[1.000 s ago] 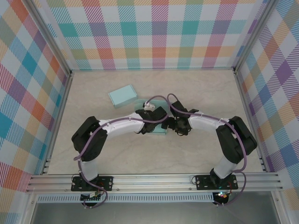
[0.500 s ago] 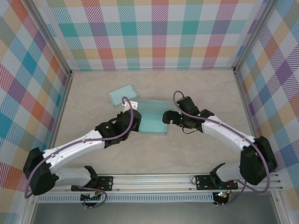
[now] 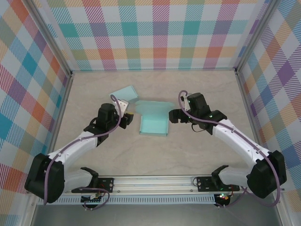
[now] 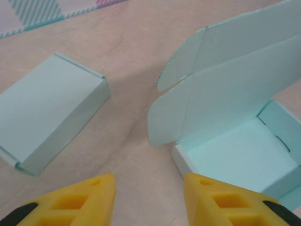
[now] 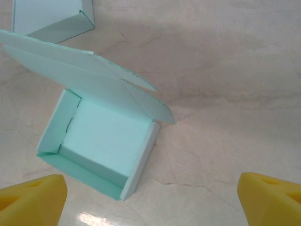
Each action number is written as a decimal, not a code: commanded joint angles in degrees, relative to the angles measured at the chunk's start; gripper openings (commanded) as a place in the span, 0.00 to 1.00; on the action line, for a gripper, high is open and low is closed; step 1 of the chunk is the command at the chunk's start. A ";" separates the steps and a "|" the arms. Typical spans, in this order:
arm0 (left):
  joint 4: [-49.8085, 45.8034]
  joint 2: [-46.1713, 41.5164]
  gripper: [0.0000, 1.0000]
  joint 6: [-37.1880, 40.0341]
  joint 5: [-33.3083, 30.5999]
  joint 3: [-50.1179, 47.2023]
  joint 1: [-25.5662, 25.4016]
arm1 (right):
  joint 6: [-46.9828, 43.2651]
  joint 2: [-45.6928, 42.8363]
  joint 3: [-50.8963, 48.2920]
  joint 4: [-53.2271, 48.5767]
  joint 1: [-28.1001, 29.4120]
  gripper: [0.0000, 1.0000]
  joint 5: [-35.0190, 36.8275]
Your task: Fold the paper box
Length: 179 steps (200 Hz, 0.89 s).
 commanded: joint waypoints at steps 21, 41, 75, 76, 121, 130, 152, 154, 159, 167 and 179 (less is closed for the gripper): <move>0.74 8.58 0.42 9.21 13.32 7.71 2.04 | -8.44 4.58 2.79 3.28 -2.19 0.90 -5.03; -0.88 12.06 0.42 10.72 15.23 11.11 2.13 | -9.26 7.02 4.30 3.31 -3.25 0.88 -7.52; -4.78 16.69 0.42 12.71 15.73 15.59 2.13 | -10.80 11.57 7.09 3.67 -3.63 0.86 -9.00; -4.76 16.79 0.42 12.69 15.68 15.60 2.13 | -10.84 11.73 7.17 3.70 -3.63 0.86 -9.00; -4.65 19.98 0.38 11.10 16.59 17.44 2.13 | -11.16 17.85 11.05 3.11 -3.63 0.83 -9.99; -4.70 20.50 0.36 10.80 16.93 17.55 2.13 | -10.84 18.75 11.57 2.97 -3.63 0.80 -10.60; -5.27 21.65 0.34 10.23 17.56 17.98 2.04 | -10.40 20.30 11.98 3.84 -3.63 0.74 -11.15; -5.33 21.76 0.34 10.25 17.63 18.05 2.04 | -10.29 20.46 11.99 3.95 -3.61 0.74 -11.08; -5.69 22.01 0.34 10.23 17.76 18.19 1.97 | -10.17 20.67 11.99 4.07 -3.63 0.73 -10.96; -6.12 22.26 0.34 10.20 17.84 18.28 1.88 | -9.96 20.99 12.08 4.01 -3.62 0.72 -10.97; -6.64 22.22 0.34 10.20 18.05 18.08 1.87 | -9.58 21.06 11.83 4.08 -3.63 0.72 -11.07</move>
